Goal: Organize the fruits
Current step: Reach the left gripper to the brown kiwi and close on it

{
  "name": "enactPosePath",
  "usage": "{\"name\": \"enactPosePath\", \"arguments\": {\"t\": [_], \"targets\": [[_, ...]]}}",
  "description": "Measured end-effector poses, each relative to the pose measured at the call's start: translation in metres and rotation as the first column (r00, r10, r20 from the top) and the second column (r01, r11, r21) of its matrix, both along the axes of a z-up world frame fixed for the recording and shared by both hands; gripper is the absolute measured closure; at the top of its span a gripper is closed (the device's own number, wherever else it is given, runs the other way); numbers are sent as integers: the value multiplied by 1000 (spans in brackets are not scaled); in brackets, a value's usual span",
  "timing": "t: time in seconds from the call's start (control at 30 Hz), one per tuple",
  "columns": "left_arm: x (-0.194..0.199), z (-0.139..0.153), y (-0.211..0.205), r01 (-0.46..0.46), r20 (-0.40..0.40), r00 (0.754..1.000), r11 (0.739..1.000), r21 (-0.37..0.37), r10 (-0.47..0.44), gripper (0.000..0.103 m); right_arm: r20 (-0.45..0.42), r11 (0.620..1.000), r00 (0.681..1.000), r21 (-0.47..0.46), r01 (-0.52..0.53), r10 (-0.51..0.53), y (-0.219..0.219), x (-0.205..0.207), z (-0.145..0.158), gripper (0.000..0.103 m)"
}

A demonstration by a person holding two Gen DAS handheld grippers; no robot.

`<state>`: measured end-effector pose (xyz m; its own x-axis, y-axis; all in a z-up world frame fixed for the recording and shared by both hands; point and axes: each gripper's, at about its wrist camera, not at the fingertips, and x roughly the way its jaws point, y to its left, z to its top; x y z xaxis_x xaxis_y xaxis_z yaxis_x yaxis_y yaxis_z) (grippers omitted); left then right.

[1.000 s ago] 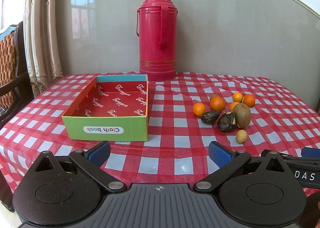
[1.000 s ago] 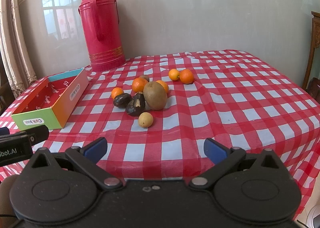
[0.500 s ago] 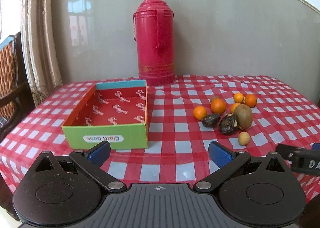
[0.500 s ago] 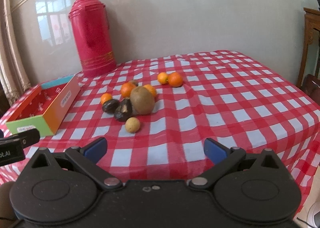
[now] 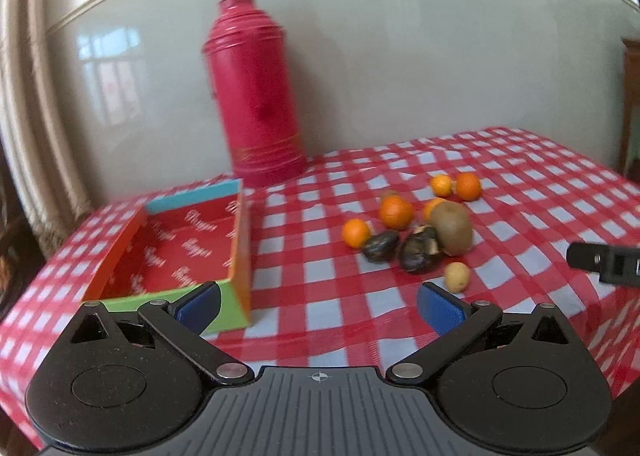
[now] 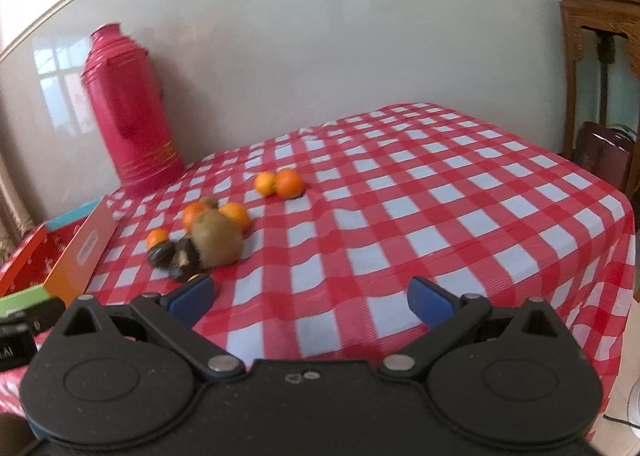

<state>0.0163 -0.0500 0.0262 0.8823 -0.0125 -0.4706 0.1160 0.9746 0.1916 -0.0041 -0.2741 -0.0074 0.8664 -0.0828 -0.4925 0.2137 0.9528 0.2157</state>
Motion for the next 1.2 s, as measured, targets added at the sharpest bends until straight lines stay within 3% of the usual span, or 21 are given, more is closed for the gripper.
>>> {"name": "enactPosePath", "arguments": {"t": [0.37, 0.67, 0.97, 1.03, 1.07, 1.2], "targets": [[22, 1, -45, 137, 28, 990, 986, 92, -140, 0, 87, 996, 992, 11, 87, -88, -28, 10, -2, 5], [59, -2, -90, 216, 59, 972, 966, 141, -226, 0, 183, 984, 969, 81, 156, -168, -43, 2, -7, 5], [93, -13, -119, 272, -7, 962, 957, 98, -272, 1, 174, 967, 959, 166, 196, -224, -62, 5, -13, 5], [100, -17, -123, 283, -34, 959, 953, 103, -281, 13, 176, 966, 958, 169, 198, -227, -62, 5, -14, 5], [105, -19, -125, 286, -54, 958, 953, 103, -281, 25, 176, 965, 958, 170, 198, -228, -62, 5, -14, 5], [118, -28, -130, 282, -102, 956, 956, 79, -274, 28, 168, 967, 962, 176, 186, -216, -62, 7, -15, 5]]}}
